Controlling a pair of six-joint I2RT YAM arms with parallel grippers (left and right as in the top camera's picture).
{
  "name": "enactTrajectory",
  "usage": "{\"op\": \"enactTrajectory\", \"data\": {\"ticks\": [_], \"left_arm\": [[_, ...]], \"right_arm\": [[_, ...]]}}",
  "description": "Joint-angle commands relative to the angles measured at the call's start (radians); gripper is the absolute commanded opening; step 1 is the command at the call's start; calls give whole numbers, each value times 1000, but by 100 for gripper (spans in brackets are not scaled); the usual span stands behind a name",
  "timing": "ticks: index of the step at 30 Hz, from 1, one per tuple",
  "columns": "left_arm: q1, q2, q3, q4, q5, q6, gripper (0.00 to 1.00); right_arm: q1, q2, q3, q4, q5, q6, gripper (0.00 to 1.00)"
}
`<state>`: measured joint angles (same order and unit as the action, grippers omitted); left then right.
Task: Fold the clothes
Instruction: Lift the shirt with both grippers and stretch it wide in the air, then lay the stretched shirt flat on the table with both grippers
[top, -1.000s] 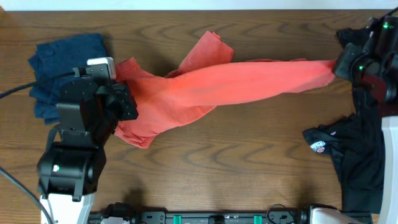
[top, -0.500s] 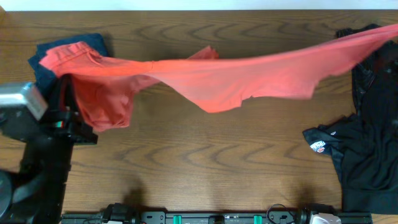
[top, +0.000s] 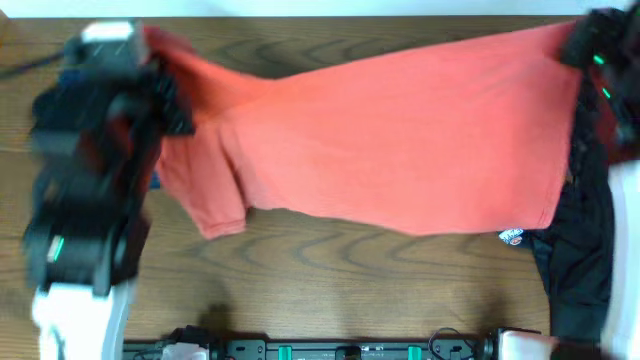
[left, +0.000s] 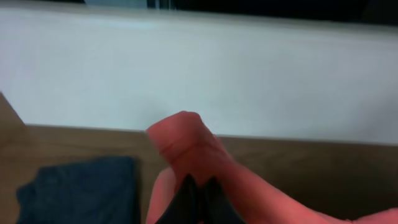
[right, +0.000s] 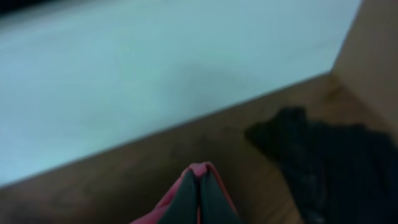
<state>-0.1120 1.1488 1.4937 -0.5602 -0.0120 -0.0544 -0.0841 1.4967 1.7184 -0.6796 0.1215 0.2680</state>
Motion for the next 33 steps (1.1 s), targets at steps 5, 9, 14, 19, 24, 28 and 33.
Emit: {"op": "enactTrajectory", "data": {"ticks": [5,9,14,19,24,28,33], "left_arm": [[14,319,12,286,-26,62,6],[36,415,22,597,-27,61,6],[63,417,56,863,-87,62,6],[105,403,164,850,-77,90,6],[129,391,264,670,-31,126,6],[127,355,273,376,60,114,6],[127,347,271,-163,151,83,6]], "right_arm": [[-5,229,1,269,-75,40,1],[-9,264,2,469,-82,102,1],[-13,253,96,547,-65,85,1],[-35,252,249,450,-43,59,1],[-49,243,307,269,102,14,1],[-49,245,293,79,192,15,1],[-55,245,242,-167,225,15,1]]}}
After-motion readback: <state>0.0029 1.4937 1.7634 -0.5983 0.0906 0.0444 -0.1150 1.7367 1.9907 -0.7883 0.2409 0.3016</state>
